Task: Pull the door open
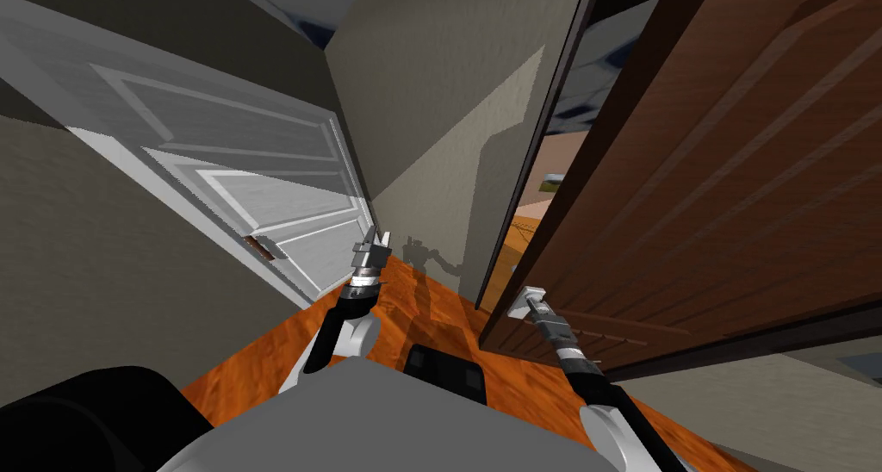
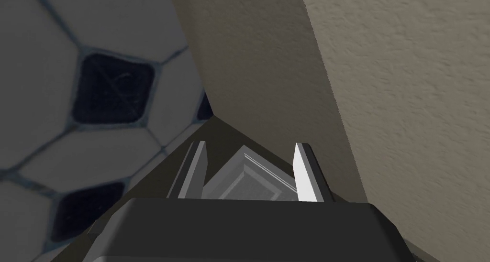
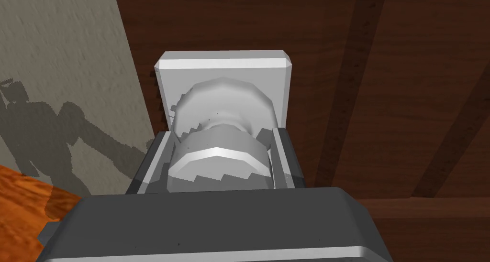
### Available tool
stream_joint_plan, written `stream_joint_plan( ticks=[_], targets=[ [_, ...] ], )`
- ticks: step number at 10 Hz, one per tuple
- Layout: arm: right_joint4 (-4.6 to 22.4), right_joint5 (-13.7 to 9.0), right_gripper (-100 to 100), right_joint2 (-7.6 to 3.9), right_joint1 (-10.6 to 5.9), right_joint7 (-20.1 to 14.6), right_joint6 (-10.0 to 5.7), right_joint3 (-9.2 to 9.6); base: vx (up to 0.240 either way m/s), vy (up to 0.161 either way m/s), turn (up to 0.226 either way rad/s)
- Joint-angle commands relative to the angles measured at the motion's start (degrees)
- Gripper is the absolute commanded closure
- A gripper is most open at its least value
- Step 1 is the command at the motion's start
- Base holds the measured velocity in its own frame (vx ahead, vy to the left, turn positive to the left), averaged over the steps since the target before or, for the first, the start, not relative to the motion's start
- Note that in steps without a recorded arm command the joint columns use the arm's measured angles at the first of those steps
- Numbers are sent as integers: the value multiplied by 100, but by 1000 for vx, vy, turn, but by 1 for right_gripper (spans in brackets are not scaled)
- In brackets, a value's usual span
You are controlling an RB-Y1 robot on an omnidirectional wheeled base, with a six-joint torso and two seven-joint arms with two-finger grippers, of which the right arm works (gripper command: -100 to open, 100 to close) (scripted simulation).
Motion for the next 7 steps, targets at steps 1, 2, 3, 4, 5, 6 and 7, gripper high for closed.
stream_joint_plan(
  ticks=[1, 2, 3, 4, 5, 6, 7],
  targets=[
    [-23, 32, 100, -90, 19, -102, -89, 92, -221, -100, 134],
    [-18, 17, 100, -59, 17, -54, -50, 53, -97, -41, 34],
    [-6, 60, 100, -121, 32, -143, -122, 138, -126, -43, 100],
    [0, 82, 100, -156, 34, -188, -164, 175, -218, -77, 169],
    [8, 107, 100, -197, 37, -240, -212, 216, -231, -100, 169],
    [16, 134, 100, -241, 39, -295, -263, 261, -220, -106, 158],
    [24, 161, 100, -286, 42, -353, -316, 307, -207, -111, 156]
  ],
)
